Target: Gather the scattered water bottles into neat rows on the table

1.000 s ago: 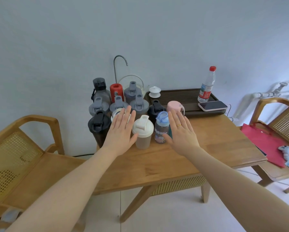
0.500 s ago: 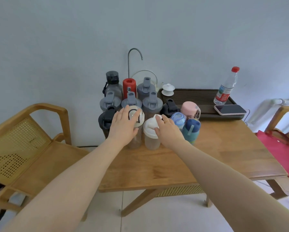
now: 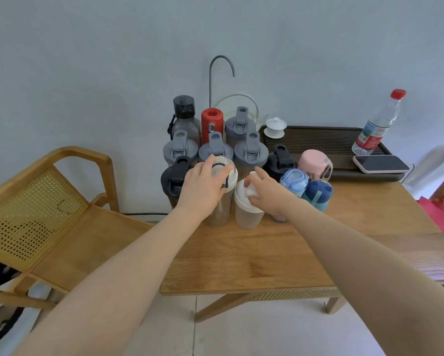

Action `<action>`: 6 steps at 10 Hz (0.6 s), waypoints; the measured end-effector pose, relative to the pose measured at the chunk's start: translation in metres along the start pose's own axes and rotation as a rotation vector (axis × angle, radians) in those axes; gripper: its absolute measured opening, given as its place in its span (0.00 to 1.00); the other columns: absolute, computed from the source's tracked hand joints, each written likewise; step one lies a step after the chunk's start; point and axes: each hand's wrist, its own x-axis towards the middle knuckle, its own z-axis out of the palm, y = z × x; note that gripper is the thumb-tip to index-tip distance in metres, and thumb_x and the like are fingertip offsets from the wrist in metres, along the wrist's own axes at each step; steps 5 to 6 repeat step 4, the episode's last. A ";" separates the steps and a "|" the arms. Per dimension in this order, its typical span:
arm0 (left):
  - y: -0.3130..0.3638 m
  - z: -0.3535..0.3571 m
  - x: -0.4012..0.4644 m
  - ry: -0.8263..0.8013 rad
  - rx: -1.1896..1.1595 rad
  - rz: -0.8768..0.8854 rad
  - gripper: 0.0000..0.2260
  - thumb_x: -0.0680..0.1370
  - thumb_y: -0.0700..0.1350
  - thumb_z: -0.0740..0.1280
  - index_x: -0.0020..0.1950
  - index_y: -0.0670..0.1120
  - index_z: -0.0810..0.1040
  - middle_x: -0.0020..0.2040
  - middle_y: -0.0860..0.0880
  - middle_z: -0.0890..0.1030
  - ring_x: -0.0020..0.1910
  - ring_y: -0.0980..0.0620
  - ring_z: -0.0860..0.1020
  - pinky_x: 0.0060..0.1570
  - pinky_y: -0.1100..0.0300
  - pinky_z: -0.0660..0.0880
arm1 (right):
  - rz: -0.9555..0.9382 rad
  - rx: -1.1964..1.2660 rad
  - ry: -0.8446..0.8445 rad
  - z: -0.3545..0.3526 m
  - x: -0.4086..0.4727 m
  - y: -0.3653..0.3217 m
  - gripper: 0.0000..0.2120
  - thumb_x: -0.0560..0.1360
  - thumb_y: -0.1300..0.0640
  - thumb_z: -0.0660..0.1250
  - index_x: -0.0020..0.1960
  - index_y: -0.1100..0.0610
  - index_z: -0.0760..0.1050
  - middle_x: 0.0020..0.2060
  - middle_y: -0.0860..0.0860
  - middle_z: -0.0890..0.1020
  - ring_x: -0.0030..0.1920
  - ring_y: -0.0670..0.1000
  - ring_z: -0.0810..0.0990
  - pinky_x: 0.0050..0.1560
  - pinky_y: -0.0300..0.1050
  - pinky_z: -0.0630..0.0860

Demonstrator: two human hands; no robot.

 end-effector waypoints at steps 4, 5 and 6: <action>0.008 -0.017 -0.010 0.023 -0.055 0.113 0.27 0.79 0.47 0.59 0.75 0.50 0.52 0.77 0.44 0.48 0.76 0.46 0.46 0.73 0.53 0.43 | -0.032 -0.090 0.226 -0.015 -0.039 0.004 0.25 0.79 0.57 0.58 0.74 0.56 0.55 0.76 0.54 0.55 0.74 0.56 0.58 0.72 0.50 0.58; 0.008 -0.017 -0.010 0.023 -0.055 0.113 0.27 0.79 0.47 0.59 0.75 0.50 0.52 0.77 0.44 0.48 0.76 0.46 0.46 0.73 0.53 0.43 | -0.032 -0.090 0.226 -0.015 -0.039 0.004 0.25 0.79 0.57 0.58 0.74 0.56 0.55 0.76 0.54 0.55 0.74 0.56 0.58 0.72 0.50 0.58; 0.008 -0.017 -0.010 0.023 -0.055 0.113 0.27 0.79 0.47 0.59 0.75 0.50 0.52 0.77 0.44 0.48 0.76 0.46 0.46 0.73 0.53 0.43 | -0.032 -0.090 0.226 -0.015 -0.039 0.004 0.25 0.79 0.57 0.58 0.74 0.56 0.55 0.76 0.54 0.55 0.74 0.56 0.58 0.72 0.50 0.58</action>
